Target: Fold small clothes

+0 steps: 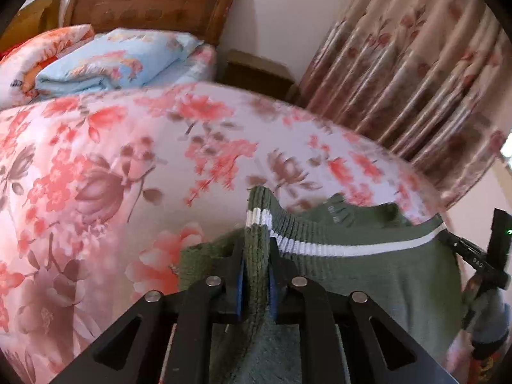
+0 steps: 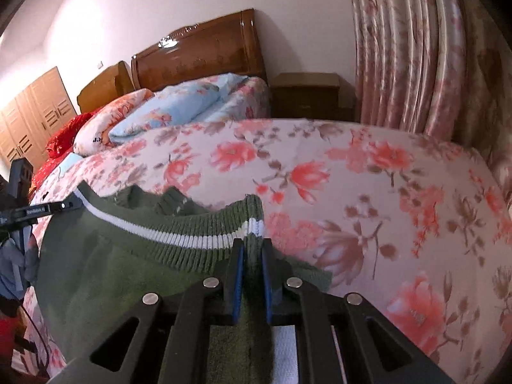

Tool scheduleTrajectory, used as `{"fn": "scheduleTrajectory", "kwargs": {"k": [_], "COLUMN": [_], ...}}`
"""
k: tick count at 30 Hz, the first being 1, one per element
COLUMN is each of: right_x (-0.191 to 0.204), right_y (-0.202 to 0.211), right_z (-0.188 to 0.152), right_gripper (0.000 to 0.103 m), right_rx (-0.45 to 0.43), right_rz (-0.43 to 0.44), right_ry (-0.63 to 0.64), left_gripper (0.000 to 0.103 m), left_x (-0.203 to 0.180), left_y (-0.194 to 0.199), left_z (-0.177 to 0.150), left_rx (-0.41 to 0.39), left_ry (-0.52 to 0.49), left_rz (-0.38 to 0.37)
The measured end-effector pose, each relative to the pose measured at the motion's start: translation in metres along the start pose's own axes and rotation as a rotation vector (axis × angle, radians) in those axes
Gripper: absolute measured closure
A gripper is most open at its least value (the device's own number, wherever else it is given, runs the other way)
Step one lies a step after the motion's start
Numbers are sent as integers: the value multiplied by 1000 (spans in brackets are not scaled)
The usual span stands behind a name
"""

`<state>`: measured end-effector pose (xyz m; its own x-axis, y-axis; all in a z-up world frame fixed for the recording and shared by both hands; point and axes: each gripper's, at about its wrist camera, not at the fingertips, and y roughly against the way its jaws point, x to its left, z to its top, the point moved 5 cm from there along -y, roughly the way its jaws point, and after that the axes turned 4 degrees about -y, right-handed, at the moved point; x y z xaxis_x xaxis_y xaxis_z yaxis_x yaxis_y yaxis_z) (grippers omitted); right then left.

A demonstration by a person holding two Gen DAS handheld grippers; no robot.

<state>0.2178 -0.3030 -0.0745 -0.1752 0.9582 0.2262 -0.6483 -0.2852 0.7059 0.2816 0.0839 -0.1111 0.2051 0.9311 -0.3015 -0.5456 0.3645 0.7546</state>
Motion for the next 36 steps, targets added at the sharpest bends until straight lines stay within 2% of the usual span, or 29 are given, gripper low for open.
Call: {"fn": "scheduleTrajectory", "kwargs": {"k": [3,4,6,8,10,11,13,15,18,19,20,21,22,27,36], "right_x": [-2,-2,-3,-2,6,14,34,58,79,78,75,71,68,57,54], "right_y": [-22,-22,-17,-4,14,21,24,15,-17,-34,-46,-47,-47,-44,-42], "right_z": [-11,-11,-8,-4,3,6,12,13,3,-5,-12,-14,-13,-9,-12], "right_gripper": [92,92,87,85,79,74,73,73,73,73,72,71,71,71,71], "right_rx": [81,74,86,76,24,-5,-24,-9,62,104,127,73,80,87,86], "right_rz": [-31,-23,-30,-64,-108,-113,-105,-106,-103,-117,-147,-130,-109,-49,-10], "right_ry": [14,9,-3,-14,7,24,74,145,202,209,219,211,182,120,93], "left_gripper": [0,0,0,0,0,0,0,0,0,0,0,0,0,0,0], "left_x": [6,5,1,-12,-39,-53,-82,-93,-78,-59,-46,-42,-41,-43,-51], "left_y": [-1,1,11,37,60,64,58,41,-3,-25,-38,-34,-30,-34,-29], "left_z": [1,0,2,7,14,17,22,23,18,11,10,16,18,16,7], "left_rx": [13,11,-10,-115,-233,-252,-231,-179,-76,-22,53,30,5,16,1], "left_ry": [34,34,31,8,-54,-96,-188,-223,-209,-176,-115,-83,-61,-86,-110], "left_rz": [-11,-11,35,118,136,131,126,139,184,228,224,209,188,221,231]}}
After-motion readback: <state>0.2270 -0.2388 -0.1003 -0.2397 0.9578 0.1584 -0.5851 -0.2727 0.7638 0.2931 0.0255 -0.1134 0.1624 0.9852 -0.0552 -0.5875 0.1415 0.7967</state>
